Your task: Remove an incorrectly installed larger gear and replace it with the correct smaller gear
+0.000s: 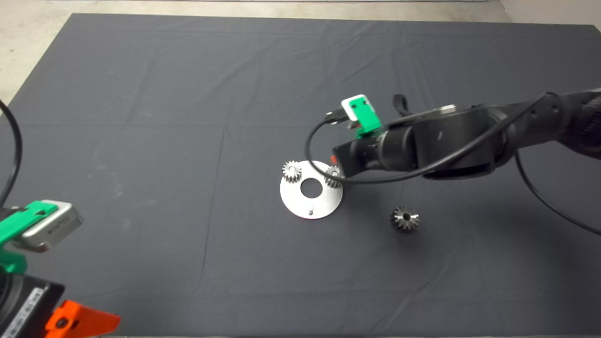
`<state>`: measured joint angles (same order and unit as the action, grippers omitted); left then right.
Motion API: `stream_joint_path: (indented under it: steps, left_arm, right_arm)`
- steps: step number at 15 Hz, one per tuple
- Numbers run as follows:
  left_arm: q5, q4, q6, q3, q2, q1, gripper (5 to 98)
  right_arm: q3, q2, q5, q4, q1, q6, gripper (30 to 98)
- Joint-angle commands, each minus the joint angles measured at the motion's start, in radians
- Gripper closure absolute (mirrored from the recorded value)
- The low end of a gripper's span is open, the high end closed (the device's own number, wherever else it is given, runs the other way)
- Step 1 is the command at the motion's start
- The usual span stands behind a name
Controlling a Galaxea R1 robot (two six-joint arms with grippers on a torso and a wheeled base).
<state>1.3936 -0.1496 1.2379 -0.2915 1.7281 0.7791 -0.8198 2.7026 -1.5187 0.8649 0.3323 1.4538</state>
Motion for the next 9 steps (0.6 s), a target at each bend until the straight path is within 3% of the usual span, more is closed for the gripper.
stream_joint_path:
  steps: [1, 9]
  left_arm:
    - [-0.001, -0.018, -0.001, 0.014, 0.0, 0.008, 6.0]
    - [-0.001, -0.018, -0.001, 0.014, 0.002, 0.008, 6.0]
  right_arm:
    - [-0.001, 0.046, -0.052, -0.01, 0.013, 0.037, 87.2]
    - [0.003, 0.101, -0.055, -0.003, -0.042, 0.02, 87.1]
